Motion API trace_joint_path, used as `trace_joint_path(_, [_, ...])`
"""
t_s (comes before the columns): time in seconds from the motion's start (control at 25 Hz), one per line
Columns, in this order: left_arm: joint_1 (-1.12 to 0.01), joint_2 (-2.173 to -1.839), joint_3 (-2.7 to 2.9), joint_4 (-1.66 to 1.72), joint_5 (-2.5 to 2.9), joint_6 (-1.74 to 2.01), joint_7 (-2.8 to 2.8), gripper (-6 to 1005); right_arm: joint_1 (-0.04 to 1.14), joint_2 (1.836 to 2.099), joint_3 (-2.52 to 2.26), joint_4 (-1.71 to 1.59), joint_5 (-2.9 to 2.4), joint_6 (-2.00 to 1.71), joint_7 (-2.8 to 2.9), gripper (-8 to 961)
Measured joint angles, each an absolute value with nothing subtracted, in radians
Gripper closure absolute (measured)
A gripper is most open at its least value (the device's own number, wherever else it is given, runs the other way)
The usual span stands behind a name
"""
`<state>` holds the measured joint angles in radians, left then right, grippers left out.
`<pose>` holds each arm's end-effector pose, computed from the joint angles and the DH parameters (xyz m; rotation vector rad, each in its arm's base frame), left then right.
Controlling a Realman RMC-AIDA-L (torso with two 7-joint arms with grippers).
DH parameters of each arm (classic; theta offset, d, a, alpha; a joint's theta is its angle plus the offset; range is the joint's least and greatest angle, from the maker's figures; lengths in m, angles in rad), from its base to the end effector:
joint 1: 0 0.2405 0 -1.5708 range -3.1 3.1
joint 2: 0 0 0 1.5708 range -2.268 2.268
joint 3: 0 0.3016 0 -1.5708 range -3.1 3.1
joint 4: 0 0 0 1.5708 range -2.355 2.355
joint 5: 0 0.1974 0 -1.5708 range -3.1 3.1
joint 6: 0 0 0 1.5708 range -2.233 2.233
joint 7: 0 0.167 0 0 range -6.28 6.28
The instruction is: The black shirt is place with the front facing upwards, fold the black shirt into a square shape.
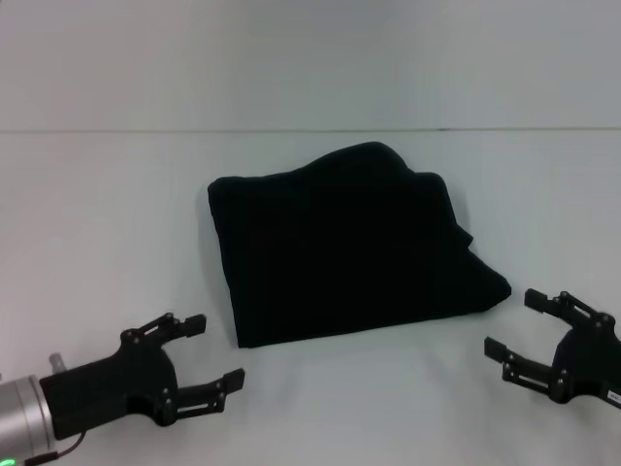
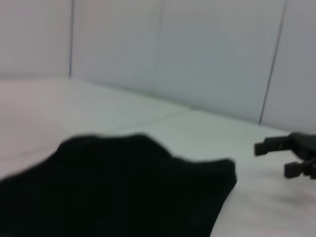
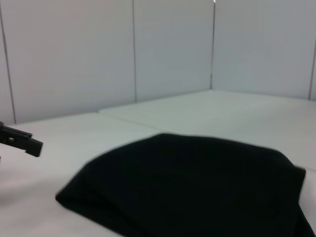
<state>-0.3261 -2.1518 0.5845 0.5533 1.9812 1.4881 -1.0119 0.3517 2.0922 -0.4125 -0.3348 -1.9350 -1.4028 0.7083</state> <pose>-0.3382 0.2805 -0.0752 -2.5415 -0.5880 -0.6839 0.3625 0.2911 -0.0640 -2.3592 0.4660 0.6365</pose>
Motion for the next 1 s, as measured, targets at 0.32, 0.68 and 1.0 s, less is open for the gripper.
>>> trace_joint_path(0.32, [-0.336, -2.139, 0.590, 0.540, 1.985, 1.496, -1.025, 63, 0.356, 2.092, -0.408, -0.324, -1.936, -1.376, 0.704, 38])
trace_joint_path(0.68, [-0.338, -2.138, 0.584, 0.538, 1.980, 1.497, -1.032, 63, 0.362, 2.094, -0.405, -0.322, -1.932, -1.372, 0.703, 37])
trace_joint_path(1.0, [-0.338, -2.140, 0.583, 0.538, 1.979, 1.497, -1.032, 63, 0.367, 2.094, -0.409, -0.322, -1.931, -1.375, 0.709, 37])
